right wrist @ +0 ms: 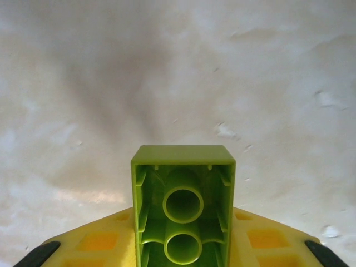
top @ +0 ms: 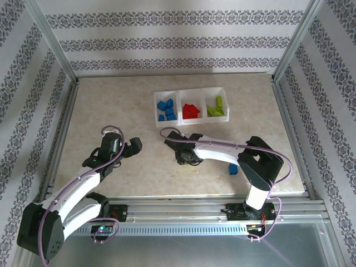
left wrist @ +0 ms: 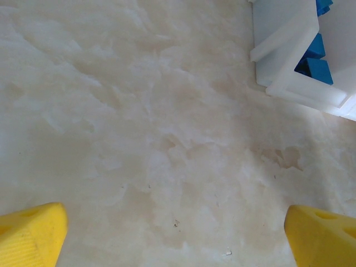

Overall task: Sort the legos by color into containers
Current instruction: Pick up the lego from the bottom-center of the table, then place the lego in the container.

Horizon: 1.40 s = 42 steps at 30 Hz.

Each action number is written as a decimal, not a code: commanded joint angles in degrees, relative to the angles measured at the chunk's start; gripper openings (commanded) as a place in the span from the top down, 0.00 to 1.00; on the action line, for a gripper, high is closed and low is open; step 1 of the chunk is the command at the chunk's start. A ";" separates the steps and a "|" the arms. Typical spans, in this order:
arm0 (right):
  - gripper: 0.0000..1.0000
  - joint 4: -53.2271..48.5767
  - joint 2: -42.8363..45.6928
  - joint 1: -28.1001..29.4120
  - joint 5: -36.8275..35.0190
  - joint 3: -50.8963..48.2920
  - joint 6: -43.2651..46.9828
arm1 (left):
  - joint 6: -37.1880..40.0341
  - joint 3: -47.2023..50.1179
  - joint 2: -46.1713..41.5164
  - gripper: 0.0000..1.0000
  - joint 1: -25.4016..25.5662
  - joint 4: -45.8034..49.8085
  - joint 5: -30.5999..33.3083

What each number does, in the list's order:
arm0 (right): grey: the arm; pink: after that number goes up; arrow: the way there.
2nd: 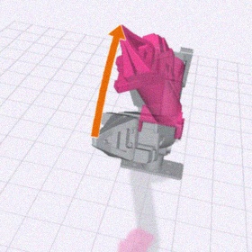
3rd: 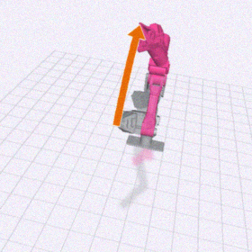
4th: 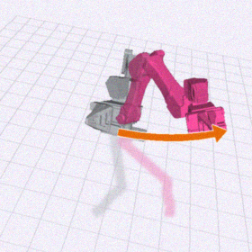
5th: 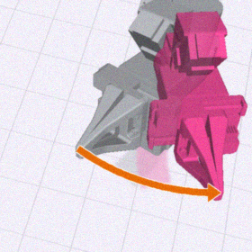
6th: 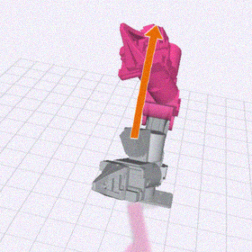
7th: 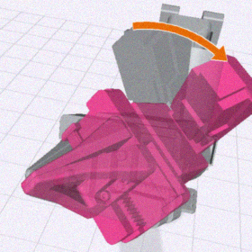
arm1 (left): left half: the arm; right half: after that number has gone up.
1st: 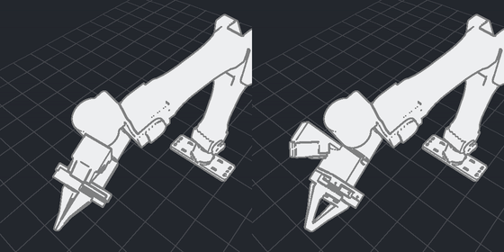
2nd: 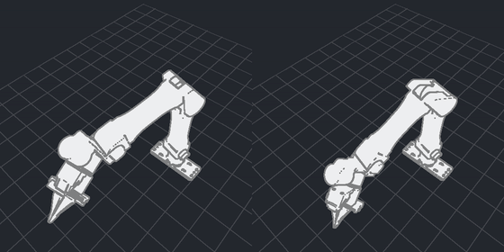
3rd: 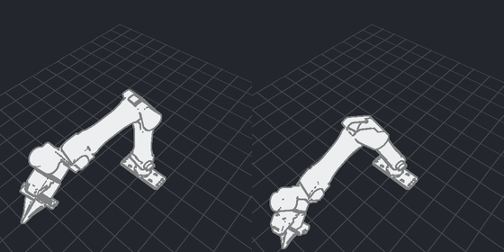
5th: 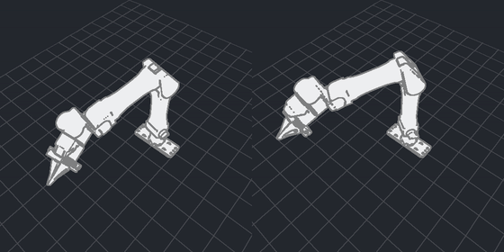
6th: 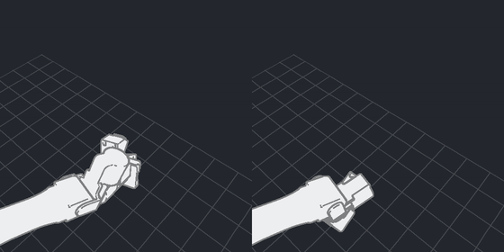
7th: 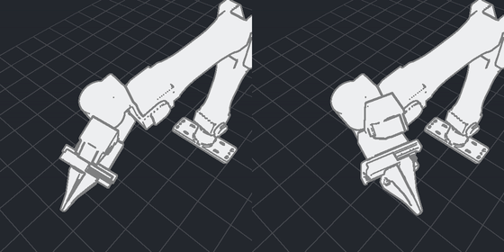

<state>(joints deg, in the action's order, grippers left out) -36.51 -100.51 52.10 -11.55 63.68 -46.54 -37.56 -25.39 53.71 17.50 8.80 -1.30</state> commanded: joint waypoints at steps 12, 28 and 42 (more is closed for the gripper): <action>0.68 -4.64 5.38 -15.58 -4.49 10.09 17.93 | -0.23 1.04 -0.89 0.00 -0.67 0.44 1.03; 0.67 -2.87 -8.30 -31.78 -0.61 28.74 27.94 | -0.05 0.18 -0.36 0.00 -0.69 0.43 0.18; 0.66 -2.73 -23.71 -37.06 1.80 44.74 32.98 | 0.30 -0.97 -0.62 0.00 -0.66 1.71 -0.09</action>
<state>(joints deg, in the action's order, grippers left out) -38.83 -122.04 15.81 -10.48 105.30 -15.68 -37.58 -24.99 53.52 17.50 8.78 -1.32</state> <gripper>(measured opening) 0.340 0.996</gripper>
